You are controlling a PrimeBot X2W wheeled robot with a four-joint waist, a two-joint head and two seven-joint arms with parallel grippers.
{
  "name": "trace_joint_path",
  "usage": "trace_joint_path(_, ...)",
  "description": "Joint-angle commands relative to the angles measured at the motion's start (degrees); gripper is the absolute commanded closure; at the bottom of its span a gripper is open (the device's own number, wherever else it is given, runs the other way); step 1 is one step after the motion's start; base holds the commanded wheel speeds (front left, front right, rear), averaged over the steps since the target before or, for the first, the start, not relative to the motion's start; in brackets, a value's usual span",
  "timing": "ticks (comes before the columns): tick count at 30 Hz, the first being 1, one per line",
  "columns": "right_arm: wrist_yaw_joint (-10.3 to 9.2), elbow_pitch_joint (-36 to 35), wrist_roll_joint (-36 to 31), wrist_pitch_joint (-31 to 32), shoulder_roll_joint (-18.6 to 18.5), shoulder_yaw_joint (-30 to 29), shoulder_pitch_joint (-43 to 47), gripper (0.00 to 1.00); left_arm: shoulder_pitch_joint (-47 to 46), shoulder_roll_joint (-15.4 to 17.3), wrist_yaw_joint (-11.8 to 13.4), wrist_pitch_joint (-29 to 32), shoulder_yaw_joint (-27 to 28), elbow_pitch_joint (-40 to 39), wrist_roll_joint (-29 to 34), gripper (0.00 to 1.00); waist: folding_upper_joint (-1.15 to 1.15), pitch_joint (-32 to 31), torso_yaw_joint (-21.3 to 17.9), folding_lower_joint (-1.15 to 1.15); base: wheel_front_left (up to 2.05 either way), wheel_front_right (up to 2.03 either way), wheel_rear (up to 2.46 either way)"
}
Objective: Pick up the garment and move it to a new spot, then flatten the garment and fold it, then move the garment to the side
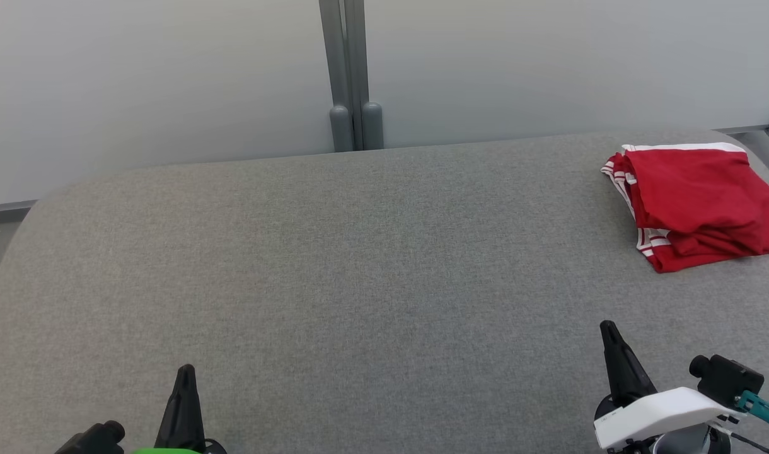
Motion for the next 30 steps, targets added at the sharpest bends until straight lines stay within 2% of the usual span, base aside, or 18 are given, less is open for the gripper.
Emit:
trace_joint_path(1, -0.02, -0.52, 2.39, 0.44, -0.35, -0.48, -1.63, 1.0, -1.94, 0.6, -0.37, 0.38, 0.42, -0.35, -2.37, 1.0, 0.0, 0.05, 0.03, 0.0, 0.0, 0.0, 0.0)
trace_joint_path(30, -0.04, 0.96, 23.4, 5.66, -0.05, -3.83, -4.76, 1.0, -7.08, 1.14, -2.72, 5.41, 3.1, 2.31, -23.84, 1.0, 0.0, 1.0, 0.51, 0.0, 0.0, 0.0, 0.0)
